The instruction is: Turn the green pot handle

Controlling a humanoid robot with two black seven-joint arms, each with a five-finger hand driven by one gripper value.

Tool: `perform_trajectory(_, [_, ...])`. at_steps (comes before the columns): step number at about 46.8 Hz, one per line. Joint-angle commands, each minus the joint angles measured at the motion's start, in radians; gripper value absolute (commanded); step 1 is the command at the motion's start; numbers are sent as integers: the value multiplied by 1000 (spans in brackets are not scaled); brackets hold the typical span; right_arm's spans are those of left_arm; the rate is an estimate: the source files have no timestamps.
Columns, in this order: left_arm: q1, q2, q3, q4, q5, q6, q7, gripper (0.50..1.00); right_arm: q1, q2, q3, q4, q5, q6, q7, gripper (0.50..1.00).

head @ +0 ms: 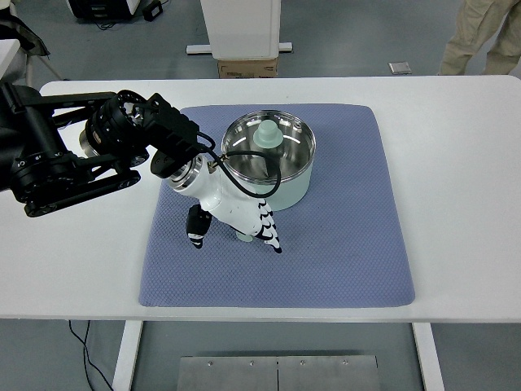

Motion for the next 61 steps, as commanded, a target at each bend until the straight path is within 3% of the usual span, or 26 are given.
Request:
perform_trajectory(1, [-8,12,2,-2,0,0,0,1000,0,0,0,0,0,0,0,1000])
perform_trajectory(61, [-128,75,147,-9,0,3,0,1000,0,0,0,0,0,0,0,1000])
